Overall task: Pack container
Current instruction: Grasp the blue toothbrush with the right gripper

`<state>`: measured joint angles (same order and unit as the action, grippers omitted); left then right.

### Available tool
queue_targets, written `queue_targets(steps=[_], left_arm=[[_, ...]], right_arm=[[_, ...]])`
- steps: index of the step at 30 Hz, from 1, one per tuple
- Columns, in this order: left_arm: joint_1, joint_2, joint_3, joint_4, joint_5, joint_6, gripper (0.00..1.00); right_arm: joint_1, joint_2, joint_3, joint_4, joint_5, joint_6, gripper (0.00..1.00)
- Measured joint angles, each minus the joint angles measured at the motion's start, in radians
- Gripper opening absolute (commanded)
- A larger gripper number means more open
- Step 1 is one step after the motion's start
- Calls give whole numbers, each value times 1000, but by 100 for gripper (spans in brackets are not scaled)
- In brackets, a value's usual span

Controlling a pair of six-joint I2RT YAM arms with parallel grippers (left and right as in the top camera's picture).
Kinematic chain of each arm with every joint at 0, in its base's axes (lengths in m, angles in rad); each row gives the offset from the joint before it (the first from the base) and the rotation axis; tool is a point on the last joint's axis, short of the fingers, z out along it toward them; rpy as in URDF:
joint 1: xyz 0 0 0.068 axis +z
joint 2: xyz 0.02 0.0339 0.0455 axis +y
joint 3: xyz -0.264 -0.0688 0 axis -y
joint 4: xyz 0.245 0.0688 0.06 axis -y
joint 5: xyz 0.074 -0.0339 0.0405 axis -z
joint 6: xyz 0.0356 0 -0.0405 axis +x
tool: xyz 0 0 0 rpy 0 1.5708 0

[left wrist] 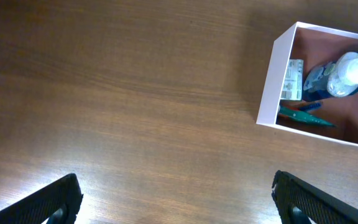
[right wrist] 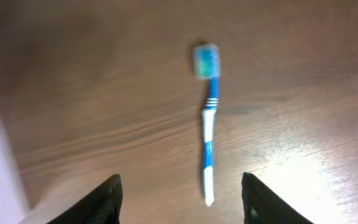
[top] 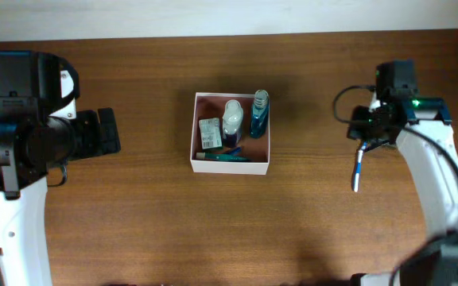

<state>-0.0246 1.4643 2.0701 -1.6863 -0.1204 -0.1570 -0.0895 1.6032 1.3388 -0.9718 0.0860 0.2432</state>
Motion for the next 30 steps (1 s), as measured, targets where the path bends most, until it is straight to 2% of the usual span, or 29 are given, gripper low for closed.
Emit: queue_targets(steps=[5,10,13,21,24,30], left_arm=[[0,0,0,0,0,0,100],[0,0,0,0,0,0,100],[0,0,0,0,0,0,100],[0,0,0,0,0,0,100],[0,0,0,0,0,0,100],[0,0,0,0,0,0,100]], right_arm=[[-90,183,-35,84,-16,-4,56],[-111,299,-36,137,-55,-44,57],[-111,342,-36,163,-69,-68,35],[-111,393,-36,167,-78,-92,8],[-111,393,-35,153,-77,-92,4],[-111,391,-35,88,-82,-75,4]])
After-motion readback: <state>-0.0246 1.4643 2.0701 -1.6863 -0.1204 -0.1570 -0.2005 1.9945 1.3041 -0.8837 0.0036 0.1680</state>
